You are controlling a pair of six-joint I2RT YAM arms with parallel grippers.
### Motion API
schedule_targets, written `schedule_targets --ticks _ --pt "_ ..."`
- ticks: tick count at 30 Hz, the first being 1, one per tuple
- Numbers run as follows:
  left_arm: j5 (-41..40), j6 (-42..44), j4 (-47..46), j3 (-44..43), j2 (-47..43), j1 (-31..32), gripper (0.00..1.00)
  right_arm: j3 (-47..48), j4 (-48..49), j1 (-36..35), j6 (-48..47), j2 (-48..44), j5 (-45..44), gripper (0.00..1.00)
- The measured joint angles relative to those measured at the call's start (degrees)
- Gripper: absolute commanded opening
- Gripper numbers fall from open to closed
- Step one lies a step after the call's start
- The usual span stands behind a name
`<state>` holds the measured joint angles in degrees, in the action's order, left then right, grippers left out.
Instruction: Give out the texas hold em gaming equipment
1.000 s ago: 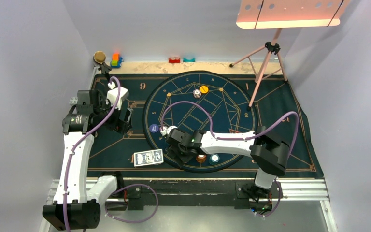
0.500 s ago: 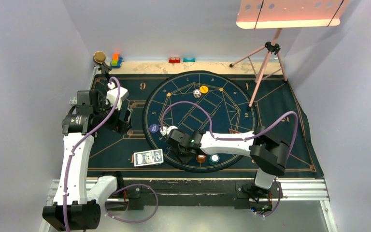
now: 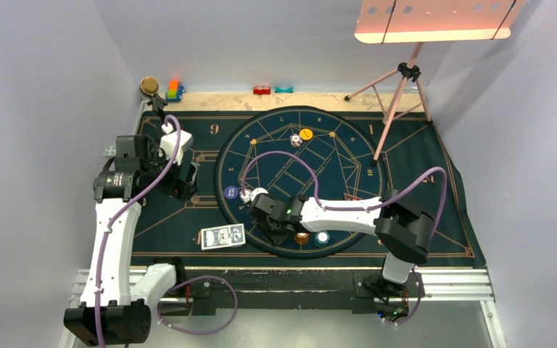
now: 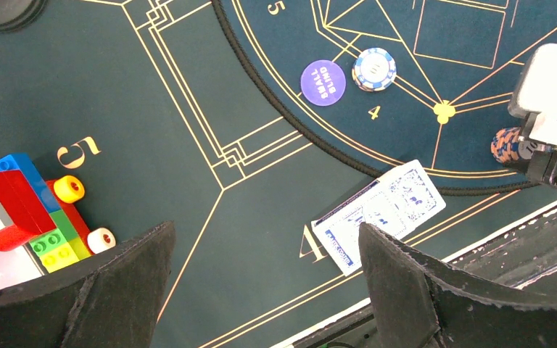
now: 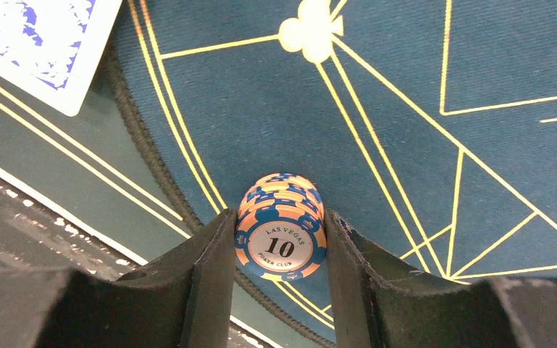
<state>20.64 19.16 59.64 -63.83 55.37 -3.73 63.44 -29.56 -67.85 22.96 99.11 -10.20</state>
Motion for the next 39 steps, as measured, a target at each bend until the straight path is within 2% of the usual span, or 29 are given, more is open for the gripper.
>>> schedule_targets --ticks 6,12,19,24,26,29,39 --pt "0.0 0.0 0.0 0.0 0.0 0.0 1.0 1.4 -2.1 1.6 0.0 -0.9 -2.6 0.0" --pt "0.0 0.0 0.0 0.0 0.0 0.0 1.0 3.4 -4.1 7.5 0.0 -6.7 -4.5 0.0" --pt "0.2 0.0 0.0 0.0 0.0 0.0 1.0 2.8 -6.1 22.7 0.9 -13.3 -7.1 0.0" --pt "0.2 0.0 0.0 0.0 0.3 0.0 1.0 -5.2 -6.4 35.5 2.8 -18.2 -8.1 0.0" --pt "0.5 0.0 0.0 0.0 0.5 0.0 1.0 -7.9 -6.8 37.8 3.2 -18.9 -8.3 0.0" --pt "0.9 0.0 0.0 0.0 0.6 0.0 1.0 -10.5 -6.7 38.3 3.8 -18.0 -7.3 0.0" --pt "1.3 0.0 0.0 0.0 0.8 0.0 1.0 -11.0 -1.8 38.3 5.9 -12.6 -2.4 0.0"
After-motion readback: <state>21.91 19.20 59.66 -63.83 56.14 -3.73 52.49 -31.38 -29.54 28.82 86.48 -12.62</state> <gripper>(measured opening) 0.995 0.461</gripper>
